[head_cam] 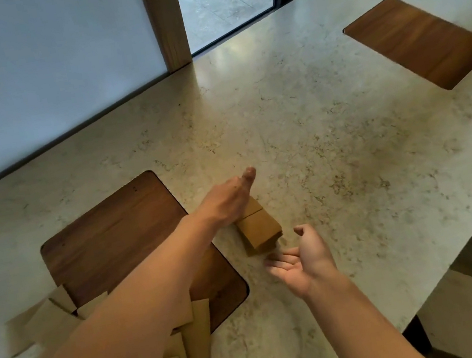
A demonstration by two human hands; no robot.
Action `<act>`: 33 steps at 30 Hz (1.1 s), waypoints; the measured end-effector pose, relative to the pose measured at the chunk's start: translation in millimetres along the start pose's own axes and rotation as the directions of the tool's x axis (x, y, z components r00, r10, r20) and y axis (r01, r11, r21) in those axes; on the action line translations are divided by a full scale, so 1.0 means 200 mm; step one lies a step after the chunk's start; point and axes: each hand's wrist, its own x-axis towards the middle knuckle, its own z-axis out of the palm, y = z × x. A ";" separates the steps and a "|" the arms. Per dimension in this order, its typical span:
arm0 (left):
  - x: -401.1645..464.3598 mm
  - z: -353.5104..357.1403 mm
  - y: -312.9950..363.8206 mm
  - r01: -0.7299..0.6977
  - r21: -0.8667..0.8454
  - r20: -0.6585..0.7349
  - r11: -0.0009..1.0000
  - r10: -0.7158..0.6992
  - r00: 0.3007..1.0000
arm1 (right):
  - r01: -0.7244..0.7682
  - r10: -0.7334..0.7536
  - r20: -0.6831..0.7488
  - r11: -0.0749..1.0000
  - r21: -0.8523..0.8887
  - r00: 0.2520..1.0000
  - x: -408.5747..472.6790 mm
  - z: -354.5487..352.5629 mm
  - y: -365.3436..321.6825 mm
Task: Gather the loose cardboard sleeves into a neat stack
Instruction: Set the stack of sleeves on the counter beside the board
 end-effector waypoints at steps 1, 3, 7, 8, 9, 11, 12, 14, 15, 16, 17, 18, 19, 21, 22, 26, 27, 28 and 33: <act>0.00 0.01 -0.01 -0.010 0.017 -0.005 1.000 0.010 1.000 | -0.022 0.022 0.015 1.000 0.020 1.000 0.00 0.00 -0.01; 0.00 0.03 -0.02 -0.025 0.044 -0.019 0.999 0.026 0.999 | -0.051 0.049 0.048 0.998 0.045 0.998 -0.01 0.01 -0.03; 0.01 0.05 -0.04 -0.028 0.072 -0.030 0.997 0.030 0.999 | -0.057 0.054 0.073 0.997 0.044 0.996 0.00 0.01 -0.06; 0.01 0.06 -0.04 -0.027 0.068 -0.036 0.997 0.030 0.999 | -0.059 0.056 0.078 0.998 0.034 0.995 0.00 0.01 -0.07; 0.01 0.06 -0.04 -0.029 0.061 -0.042 0.998 0.032 0.999 | -0.058 0.056 0.083 0.998 0.022 0.995 0.00 0.01 -0.08; 0.00 0.07 -0.04 -0.039 0.037 -0.055 0.999 0.041 0.998 | -0.045 0.045 0.095 0.999 -0.003 0.995 0.00 0.02 -0.08; 0.00 0.08 -0.04 -0.042 0.028 -0.062 0.999 0.044 0.997 | -0.034 0.034 0.098 0.999 -0.006 0.995 0.00 0.02 -0.08; -0.01 0.09 -0.04 -0.034 0.014 -0.079 0.999 0.035 0.996 | -0.018 0.019 0.101 1.000 -0.013 0.995 0.00 0.01 -0.09; 0.00 0.09 -0.03 -0.026 0.006 -0.086 1.000 0.026 0.996 | -0.017 0.018 0.105 1.000 -0.014 0.994 0.00 0.01 -0.10; 0.00 0.09 -0.03 -0.019 -0.003 -0.090 1.000 0.018 0.996 | -0.020 0.021 0.109 1.000 -0.012 0.994 0.00 0.01 -0.11; 0.00 0.09 -0.03 -0.013 -0.009 -0.093 1.000 0.013 0.996 | -0.022 0.023 0.112 1.000 -0.010 0.993 0.01 0.00 -0.11; 0.00 0.09 -0.03 -0.011 -0.011 -0.096 1.000 0.010 0.995 | -0.022 0.023 0.117 1.000 -0.010 0.993 0.01 0.00 -0.12; 0.00 0.09 -0.03 -0.010 -0.009 -0.099 1.000 0.009 0.995 | -0.019 0.020 0.122 1.000 -0.008 0.992 0.02 -0.01 -0.12; -0.01 0.09 -0.04 -0.009 -0.001 -0.100 1.000 0.009 0.995 | -0.008 0.009 0.124 1.000 -0.005 0.992 0.02 -0.01 -0.11; -0.01 0.09 -0.04 -0.008 -0.001 -0.098 1.000 0.007 0.995 | -0.003 0.003 0.127 1.000 -0.003 0.992 0.02 -0.01 -0.11; 0.00 0.07 -0.04 -0.001 -0.046 -0.079 0.999 -0.002 0.997 | 0.015 -0.018 0.142 1.000 0.019 0.990 0.01 -0.01 -0.12; -0.01 0.06 -0.04 0.001 -0.060 -0.071 0.998 -0.005 0.997 | 0.023 -0.026 0.143 1.000 0.019 0.989 0.01 -0.02 -0.11; -0.01 0.06 -0.04 0.001 -0.067 -0.061 0.998 -0.005 0.998 | 0.034 -0.037 0.145 0.999 0.018 0.989 0.00 -0.03 -0.12; -0.03 0.07 -0.07 0.003 -0.070 -0.064 0.998 -0.007 0.998 | 0.070 -0.069 0.166 0.998 -0.001 0.984 -0.01 -0.03 -0.10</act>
